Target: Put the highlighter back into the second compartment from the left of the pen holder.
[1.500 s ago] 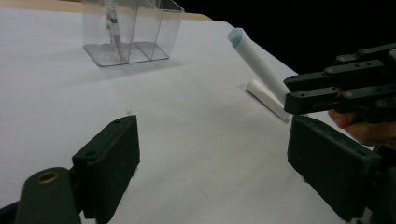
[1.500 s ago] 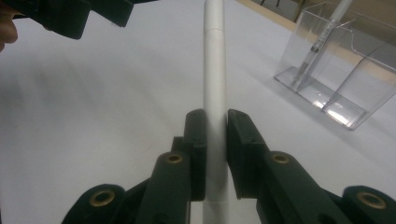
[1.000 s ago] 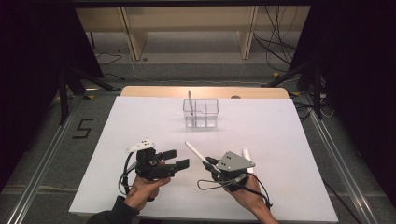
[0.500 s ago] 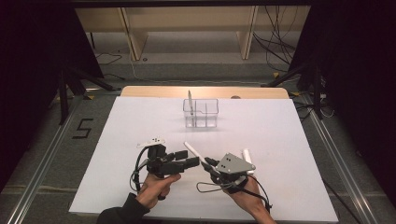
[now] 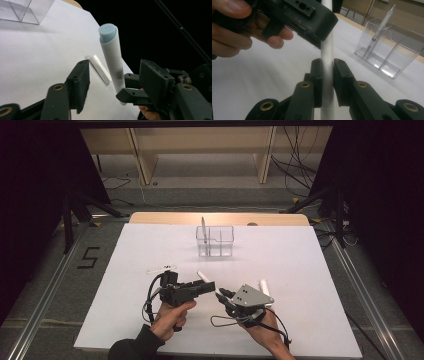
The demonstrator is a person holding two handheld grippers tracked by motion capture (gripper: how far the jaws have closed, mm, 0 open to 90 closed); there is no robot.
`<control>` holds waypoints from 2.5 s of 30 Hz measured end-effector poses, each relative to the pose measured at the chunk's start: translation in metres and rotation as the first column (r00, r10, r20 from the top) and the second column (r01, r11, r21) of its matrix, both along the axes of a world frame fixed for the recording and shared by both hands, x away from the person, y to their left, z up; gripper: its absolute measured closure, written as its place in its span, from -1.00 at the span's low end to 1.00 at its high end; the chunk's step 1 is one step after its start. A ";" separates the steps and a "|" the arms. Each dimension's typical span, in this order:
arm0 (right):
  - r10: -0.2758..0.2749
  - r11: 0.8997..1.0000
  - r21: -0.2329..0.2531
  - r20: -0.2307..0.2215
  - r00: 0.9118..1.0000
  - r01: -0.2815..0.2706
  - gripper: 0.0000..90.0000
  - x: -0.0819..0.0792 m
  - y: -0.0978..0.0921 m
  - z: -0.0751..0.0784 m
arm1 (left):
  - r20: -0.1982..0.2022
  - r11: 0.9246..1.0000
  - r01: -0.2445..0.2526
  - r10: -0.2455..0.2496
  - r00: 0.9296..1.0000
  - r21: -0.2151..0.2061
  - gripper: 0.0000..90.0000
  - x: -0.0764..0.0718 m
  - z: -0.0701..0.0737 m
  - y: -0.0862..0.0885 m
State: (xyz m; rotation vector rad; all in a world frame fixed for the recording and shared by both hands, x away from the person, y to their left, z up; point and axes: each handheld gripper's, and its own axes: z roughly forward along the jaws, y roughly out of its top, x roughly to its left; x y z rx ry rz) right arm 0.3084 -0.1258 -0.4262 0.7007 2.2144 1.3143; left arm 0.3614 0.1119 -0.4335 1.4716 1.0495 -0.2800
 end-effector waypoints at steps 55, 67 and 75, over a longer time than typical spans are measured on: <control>0.008 1.000 0.018 -0.026 1.000 -0.008 0.44 0.002 -0.002 -0.002 | 0.032 0.997 0.019 -0.016 0.999 -0.081 0.74 -0.002 -0.008 -0.005; -0.023 0.999 0.026 -0.044 0.999 0.024 -0.25 -0.001 -0.013 0.008 | 0.108 0.999 -0.028 0.030 0.994 -0.019 0.74 0.002 0.001 0.003; -0.049 0.997 0.058 -0.126 0.991 0.057 -0.39 -0.002 -0.033 -0.002 | 0.210 0.995 -0.073 0.057 0.976 0.068 0.74 0.008 0.015 0.007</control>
